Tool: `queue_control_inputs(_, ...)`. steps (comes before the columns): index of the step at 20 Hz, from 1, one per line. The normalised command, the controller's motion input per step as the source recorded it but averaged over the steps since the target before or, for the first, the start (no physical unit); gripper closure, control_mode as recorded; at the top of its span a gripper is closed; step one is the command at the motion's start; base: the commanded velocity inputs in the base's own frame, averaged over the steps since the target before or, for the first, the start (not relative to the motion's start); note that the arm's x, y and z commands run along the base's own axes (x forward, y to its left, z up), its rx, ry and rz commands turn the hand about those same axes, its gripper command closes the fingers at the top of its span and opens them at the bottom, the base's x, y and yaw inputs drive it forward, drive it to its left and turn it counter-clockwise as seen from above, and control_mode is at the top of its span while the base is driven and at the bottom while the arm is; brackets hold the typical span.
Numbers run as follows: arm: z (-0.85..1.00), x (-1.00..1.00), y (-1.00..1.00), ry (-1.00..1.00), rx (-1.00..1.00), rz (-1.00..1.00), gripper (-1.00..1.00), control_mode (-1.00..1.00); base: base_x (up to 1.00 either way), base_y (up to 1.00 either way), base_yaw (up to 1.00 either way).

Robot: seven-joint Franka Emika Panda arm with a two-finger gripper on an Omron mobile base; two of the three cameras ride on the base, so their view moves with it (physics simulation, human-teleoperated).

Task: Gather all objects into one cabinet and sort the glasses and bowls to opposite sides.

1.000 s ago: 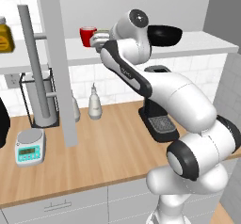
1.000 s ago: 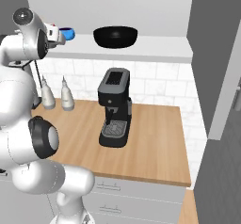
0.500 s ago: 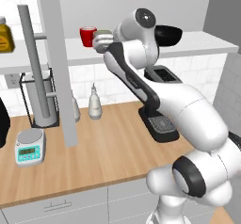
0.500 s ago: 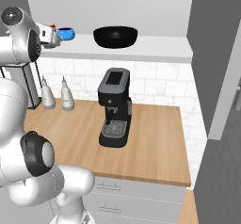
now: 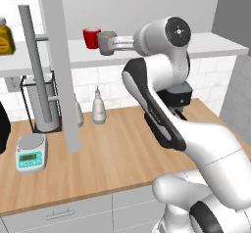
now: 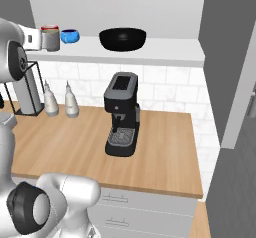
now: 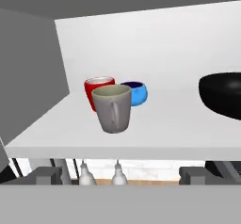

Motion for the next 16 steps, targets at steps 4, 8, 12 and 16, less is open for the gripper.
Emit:
queue_control_inputs(4,0.33,-1.00,-0.82,-0.10,0.03,0.00,-1.00,-1.00,0.00,0.00,0.00)
queue_control_inputs(8,0.23,-1.00,-0.89,-0.05,0.00,0.00,-1.00,-1.00,0.00,0.00,0.00)
queue_control_inputs(12,0.12,-1.00,-0.60,-0.04,0.00,0.00,-1.00,-1.00,0.00,0.00,0.00)
queue_control_inputs(16,0.00,-1.00,-0.45,-0.06,0.00,-0.01,-1.00,-1.00,0.00,0.00,0.00)
